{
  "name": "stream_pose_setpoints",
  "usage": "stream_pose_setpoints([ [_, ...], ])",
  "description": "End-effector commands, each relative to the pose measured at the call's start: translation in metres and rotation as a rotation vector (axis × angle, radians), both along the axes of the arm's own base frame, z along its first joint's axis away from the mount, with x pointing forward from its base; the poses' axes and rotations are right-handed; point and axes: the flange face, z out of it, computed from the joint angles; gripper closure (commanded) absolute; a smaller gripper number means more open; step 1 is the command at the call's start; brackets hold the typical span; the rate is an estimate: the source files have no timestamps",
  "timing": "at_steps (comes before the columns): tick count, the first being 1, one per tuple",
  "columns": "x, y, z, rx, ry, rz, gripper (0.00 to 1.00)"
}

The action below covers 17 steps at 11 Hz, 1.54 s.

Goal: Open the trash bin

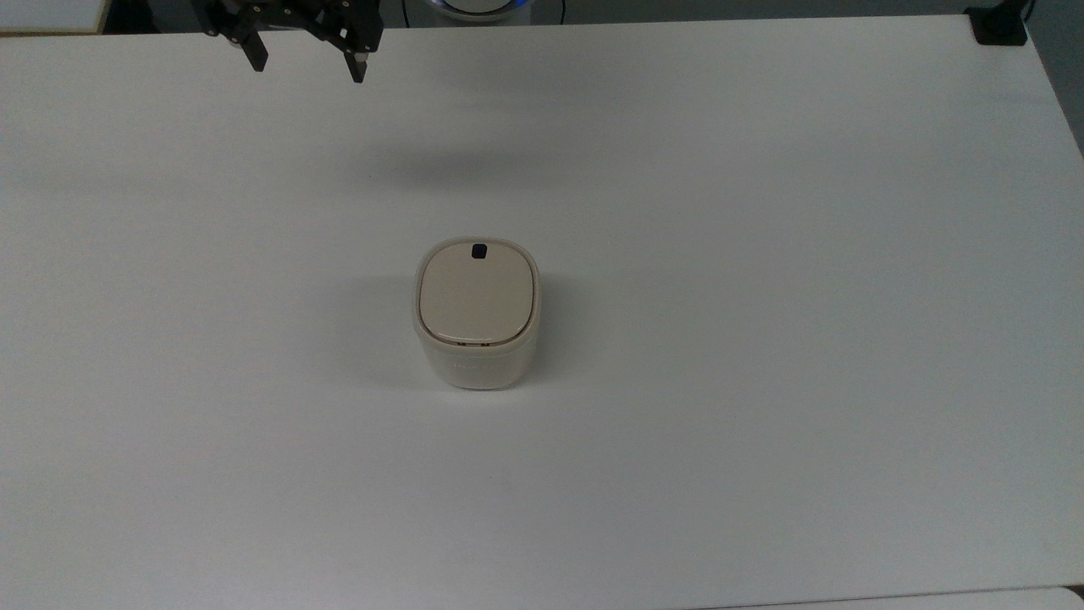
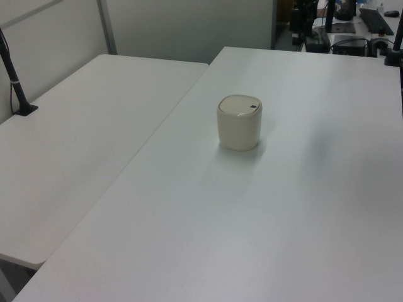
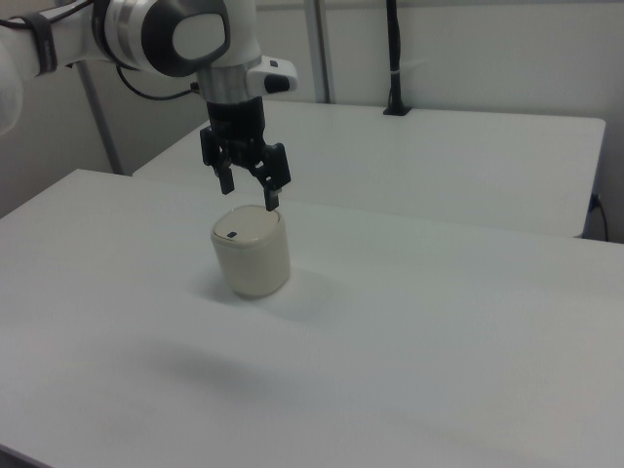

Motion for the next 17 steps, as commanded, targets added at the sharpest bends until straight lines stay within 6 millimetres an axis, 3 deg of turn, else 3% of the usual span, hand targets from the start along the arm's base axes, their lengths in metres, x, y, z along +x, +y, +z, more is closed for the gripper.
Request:
stream_pose_setpoints([
  [1,-0.0055,0.0027,-0.0003,-0.009,0.011,0.022,0.0],
  [16,-0.0045,0.0017,-0.003,-0.008,0.015,0.058,0.0],
  [17,-0.0045,0.0017,-0.003,-0.007,0.014,0.083,0.1],
])
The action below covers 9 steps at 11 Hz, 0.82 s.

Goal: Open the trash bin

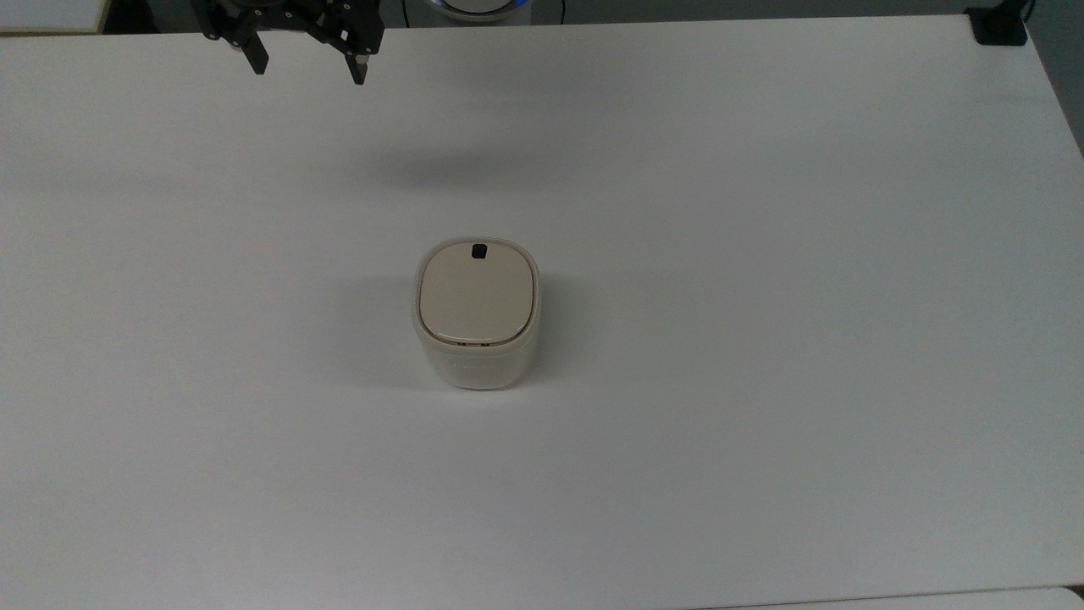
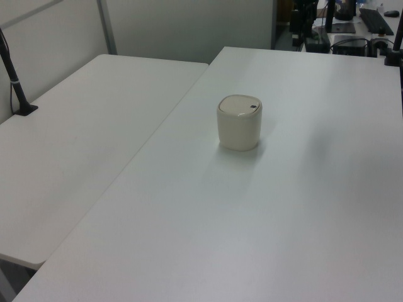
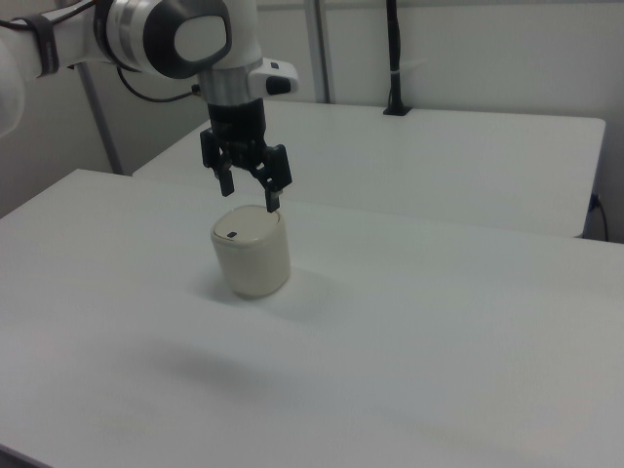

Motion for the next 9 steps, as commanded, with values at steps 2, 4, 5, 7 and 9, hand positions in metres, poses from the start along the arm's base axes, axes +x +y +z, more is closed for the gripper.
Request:
stream_pose_setpoints([
  [2,-0.005,0.001,0.0,0.003,0.004,0.108,0.62],
  [4,-0.005,0.002,0.0,0.028,-0.002,0.139,1.0],
  [5,-0.001,0.005,-0.005,0.056,-0.013,0.137,1.0],
  [7,0.015,0.011,-0.015,0.069,-0.068,0.136,1.0],
  [9,0.035,0.031,-0.032,0.071,-0.107,0.15,1.0],
])
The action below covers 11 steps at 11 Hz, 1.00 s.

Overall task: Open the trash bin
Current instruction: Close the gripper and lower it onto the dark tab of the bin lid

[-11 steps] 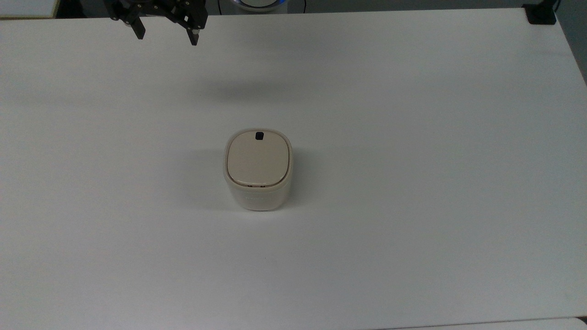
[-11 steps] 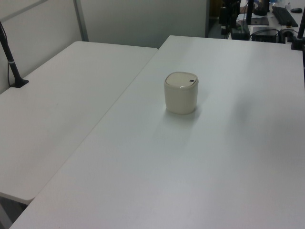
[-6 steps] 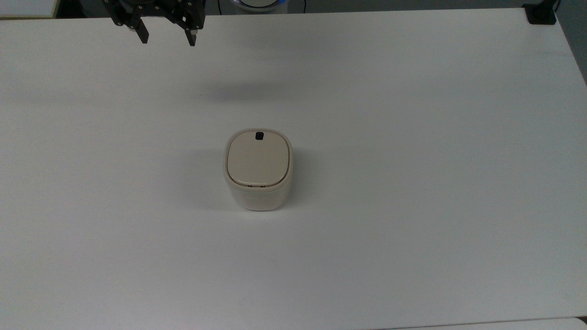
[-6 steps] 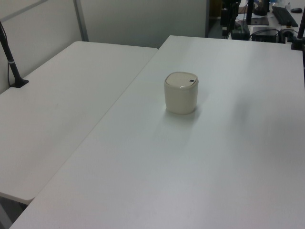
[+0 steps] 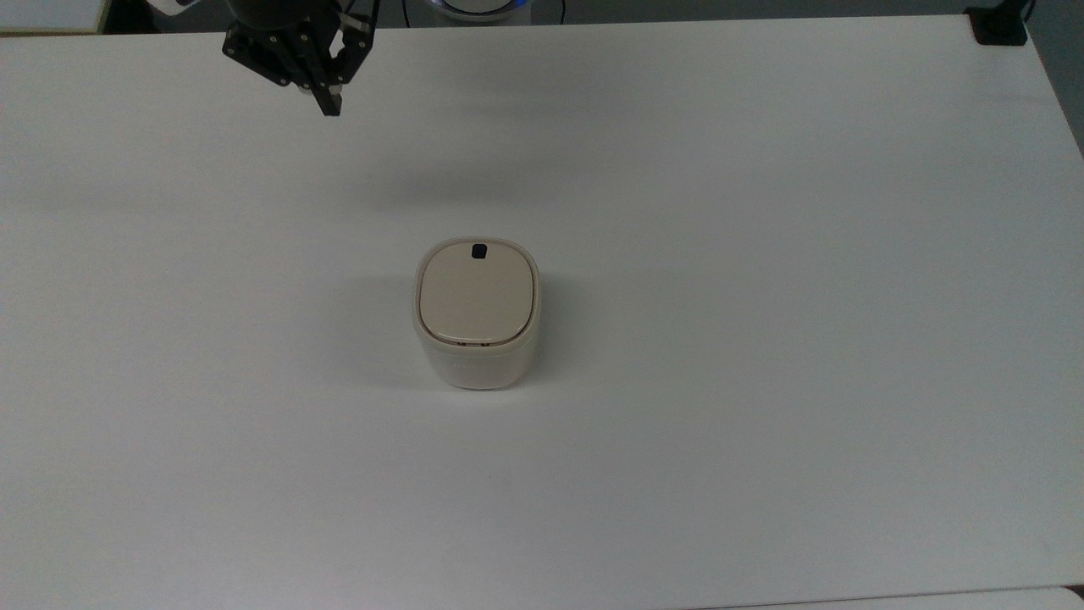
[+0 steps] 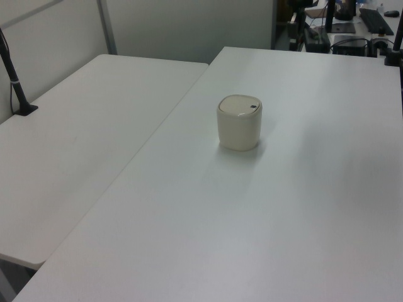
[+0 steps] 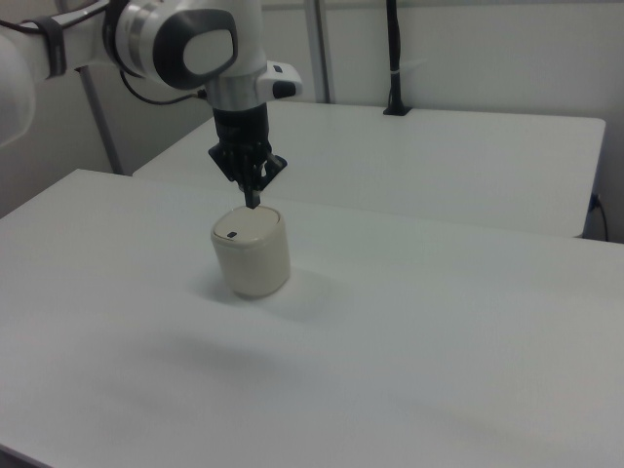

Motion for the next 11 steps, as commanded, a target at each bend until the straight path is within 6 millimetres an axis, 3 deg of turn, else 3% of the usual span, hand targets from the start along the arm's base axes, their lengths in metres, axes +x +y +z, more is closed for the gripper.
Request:
stream_pose_setpoints([
  [1,0.031,0.039,-0.033,0.008,-0.063,0.053,1.0],
  [6,0.081,0.094,-0.099,-0.023,-0.156,0.075,1.0],
  [11,0.078,0.113,-0.112,-0.019,-0.124,0.078,1.0],
])
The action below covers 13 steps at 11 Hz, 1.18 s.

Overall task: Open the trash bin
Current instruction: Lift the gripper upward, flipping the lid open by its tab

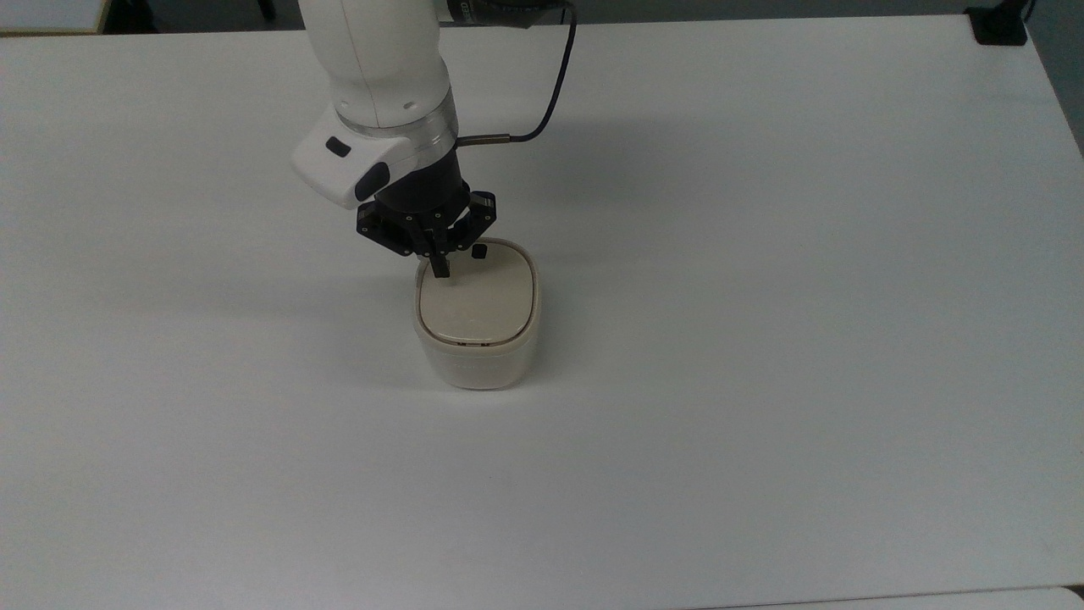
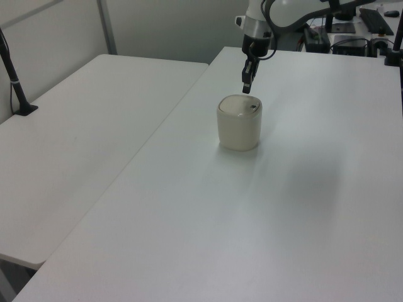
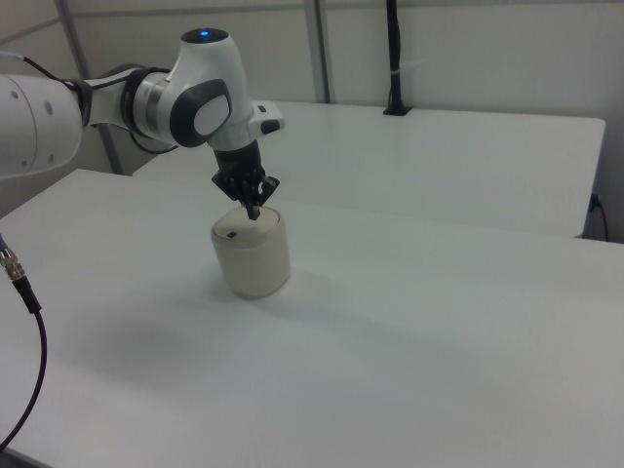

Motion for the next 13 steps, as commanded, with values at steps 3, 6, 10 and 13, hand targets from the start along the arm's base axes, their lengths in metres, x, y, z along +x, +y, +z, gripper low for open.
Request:
stream_pose_setpoints([
  [3,0.002,0.034,-0.044,0.0,0.063,-0.026,1.0],
  [6,0.001,0.027,-0.041,0.0,0.069,-0.035,1.0],
  [10,-0.045,-0.02,0.033,-0.002,0.191,-0.007,1.0],
  [13,-0.07,-0.057,0.072,-0.108,0.207,-0.041,0.31],
])
